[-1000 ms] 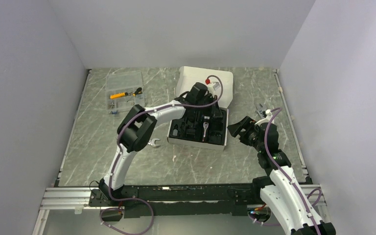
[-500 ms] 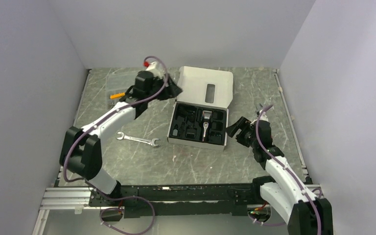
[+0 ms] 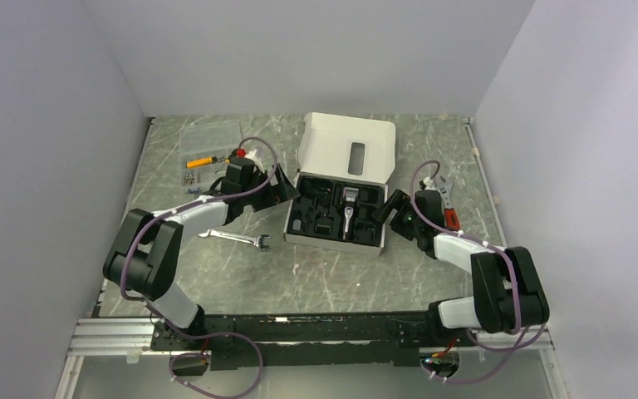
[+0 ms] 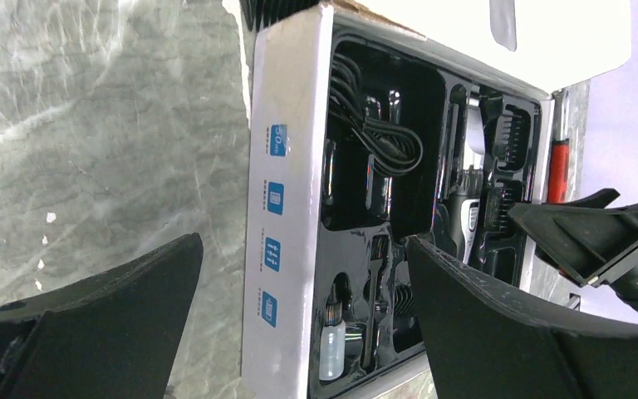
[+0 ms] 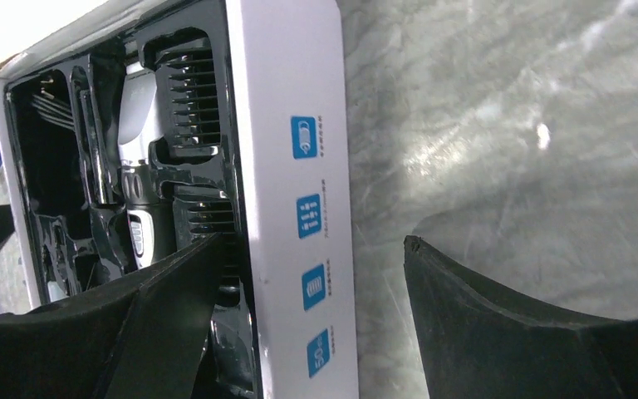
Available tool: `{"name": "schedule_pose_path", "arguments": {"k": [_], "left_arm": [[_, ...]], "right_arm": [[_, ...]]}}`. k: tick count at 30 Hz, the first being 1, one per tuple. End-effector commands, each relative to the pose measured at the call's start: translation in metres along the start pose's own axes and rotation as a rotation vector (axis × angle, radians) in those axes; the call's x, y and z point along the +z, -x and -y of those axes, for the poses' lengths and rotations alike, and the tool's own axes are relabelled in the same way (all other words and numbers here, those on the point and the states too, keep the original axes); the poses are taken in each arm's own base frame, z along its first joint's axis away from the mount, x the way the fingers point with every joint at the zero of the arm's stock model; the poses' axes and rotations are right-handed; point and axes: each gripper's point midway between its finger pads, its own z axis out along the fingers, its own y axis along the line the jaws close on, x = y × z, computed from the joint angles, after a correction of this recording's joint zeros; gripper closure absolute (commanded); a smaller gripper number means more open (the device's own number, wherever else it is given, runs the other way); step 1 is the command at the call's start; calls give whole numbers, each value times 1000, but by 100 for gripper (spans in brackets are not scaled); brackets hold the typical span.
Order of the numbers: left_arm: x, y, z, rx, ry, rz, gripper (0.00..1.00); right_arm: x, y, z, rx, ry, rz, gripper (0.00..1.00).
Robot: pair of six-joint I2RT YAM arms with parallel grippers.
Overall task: Sort the hair-cutting tools
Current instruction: Move the storage box to the center of the board.
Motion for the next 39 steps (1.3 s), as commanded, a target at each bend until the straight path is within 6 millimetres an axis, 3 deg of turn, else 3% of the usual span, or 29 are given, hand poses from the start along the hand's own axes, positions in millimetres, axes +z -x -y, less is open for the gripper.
{"name": "schedule_pose_path", "arguments": {"k": [1, 7, 15, 21, 25, 28, 35, 39], "left_arm": [[1, -1, 13, -5, -63, 34, 2], [-9, -20, 7, -10, -52, 43, 8], [-48, -32, -13, -16, 39, 128, 9], [-81, -44, -38, -47, 134, 184, 9], [-92, -49, -56, -62, 200, 216, 8], [-97, -41, -53, -51, 212, 233, 7], [-120, -8, -26, 5, 177, 312, 3], [-126, -1, -21, 11, 165, 328, 2]], "right_arm": [[11, 10, -41, -70, 160, 21, 18], [21, -28, -72, -141, 269, -85, 18], [33, -73, -108, -203, 342, -204, 18], [40, -97, -131, -222, 391, -261, 18], [40, -101, -138, -215, 391, -278, 18], [30, -72, -138, -204, 343, -210, 15], [-33, 68, -124, -95, 232, 164, 9], [-40, 104, -109, -44, 146, 269, 9]]}}
